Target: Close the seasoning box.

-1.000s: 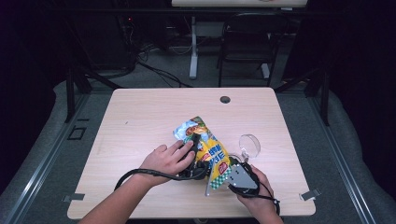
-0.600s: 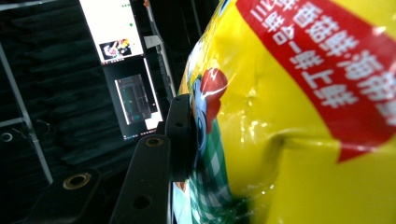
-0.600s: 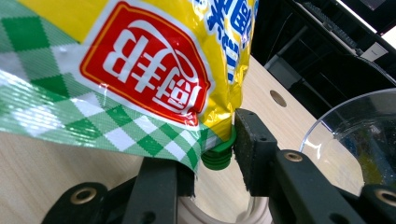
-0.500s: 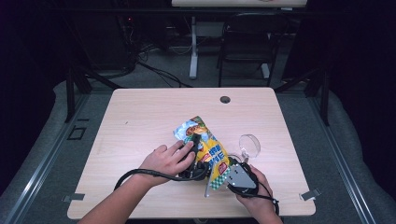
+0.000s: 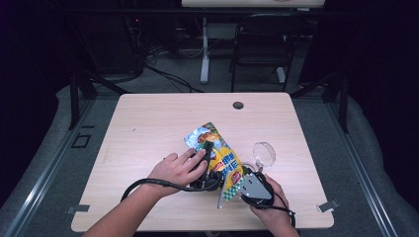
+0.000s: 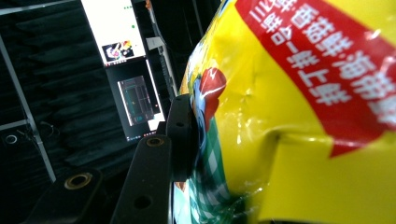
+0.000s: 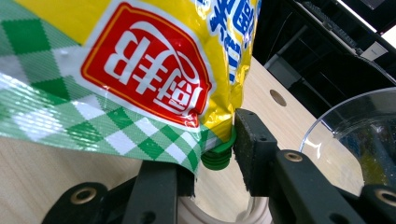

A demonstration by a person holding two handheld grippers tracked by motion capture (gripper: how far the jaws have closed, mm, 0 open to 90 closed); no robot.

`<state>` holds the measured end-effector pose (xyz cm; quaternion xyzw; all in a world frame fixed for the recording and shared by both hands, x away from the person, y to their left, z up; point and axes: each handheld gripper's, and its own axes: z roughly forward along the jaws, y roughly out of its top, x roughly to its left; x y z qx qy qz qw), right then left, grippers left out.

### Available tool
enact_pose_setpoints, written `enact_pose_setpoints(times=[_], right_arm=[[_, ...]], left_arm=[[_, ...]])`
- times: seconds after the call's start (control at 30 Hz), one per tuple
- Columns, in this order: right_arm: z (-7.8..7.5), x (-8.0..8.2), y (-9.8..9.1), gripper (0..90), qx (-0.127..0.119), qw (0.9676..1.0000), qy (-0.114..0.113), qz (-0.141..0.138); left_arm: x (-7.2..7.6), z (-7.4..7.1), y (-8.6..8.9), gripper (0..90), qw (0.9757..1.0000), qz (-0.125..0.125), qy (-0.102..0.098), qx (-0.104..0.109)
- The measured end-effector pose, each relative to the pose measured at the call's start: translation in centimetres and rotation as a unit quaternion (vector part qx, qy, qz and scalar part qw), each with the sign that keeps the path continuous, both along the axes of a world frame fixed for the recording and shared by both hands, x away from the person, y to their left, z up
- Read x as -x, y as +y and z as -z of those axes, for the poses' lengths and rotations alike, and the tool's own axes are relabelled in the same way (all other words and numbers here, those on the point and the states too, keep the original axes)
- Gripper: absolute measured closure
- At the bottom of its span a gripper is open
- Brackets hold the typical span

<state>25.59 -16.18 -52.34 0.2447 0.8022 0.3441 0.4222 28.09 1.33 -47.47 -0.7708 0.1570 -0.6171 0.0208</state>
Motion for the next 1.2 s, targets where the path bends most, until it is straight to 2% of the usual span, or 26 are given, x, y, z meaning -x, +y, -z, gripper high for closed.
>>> enact_pose_setpoints(times=[0.13, 0.17, 0.3, 0.37, 0.43, 0.67, 0.8, 0.87, 0.9, 0.93, 1.03, 1.2], right_arm=[[0.02, -0.01, 0.01, 70.2, 0.000, 1.0000, 0.000, -0.001], [0.02, -0.01, 0.03, 70.2, 0.000, 1.0000, -0.001, -0.001], [0.01, 0.04, 0.05, 70.2, 0.000, 1.0000, 0.002, -0.001], [0.01, 0.04, 0.06, 70.2, -0.001, 1.0000, 0.001, -0.001], [-0.01, -0.02, 0.01, 70.2, -0.005, 1.0000, 0.002, -0.001], [-0.01, -0.10, -0.09, 70.2, -0.014, 0.9999, 0.005, 0.002], [0.04, -0.13, -0.02, 70.2, -0.013, 0.9999, 0.008, 0.001], [0.01, -0.11, -0.02, 70.2, -0.014, 0.9999, 0.008, 0.001], [-0.01, -0.09, -0.03, 70.2, -0.017, 0.9998, 0.009, 0.000], [-0.02, -0.08, -0.04, 70.3, -0.019, 0.9998, 0.009, 0.001], [-0.09, -0.12, -0.07, 70.3, -0.022, 0.9997, 0.010, 0.000], [-0.05, -0.19, -0.13, 70.3, -0.028, 0.9995, 0.014, -0.001]], left_arm=[[0.03, -0.09, -0.01, 70.8, 1.0000, 0.001, -0.001, -0.003], [0.06, -0.12, -0.01, 70.8, 1.0000, 0.004, -0.007, -0.002], [0.06, -0.13, -0.03, 70.8, 1.0000, 0.002, 0.000, -0.007], [0.03, -0.19, -0.07, 70.9, 0.9999, 0.007, -0.011, -0.004], [-0.01, -0.22, -0.15, 70.9, 1.0000, 0.001, -0.001, -0.003], [-0.06, -0.31, -0.23, 71.0, 1.0000, 0.006, -0.006, -0.003], [-0.01, -0.35, -0.26, 71.1, 1.0000, 0.002, 0.000, -0.007], [0.09, -0.44, -0.29, 71.1, 0.9999, 0.006, -0.012, -0.007], [0.08, -0.47, -0.28, 71.1, 1.0000, 0.002, -0.001, -0.006], [0.08, -0.52, -0.28, 71.1, 1.0000, 0.001, 0.001, -0.006], [0.09, -0.62, -0.32, 71.2, 0.9999, 0.006, -0.009, -0.008], [0.06, -0.66, -0.44, 71.2, 0.9999, 0.004, -0.003, -0.009]])
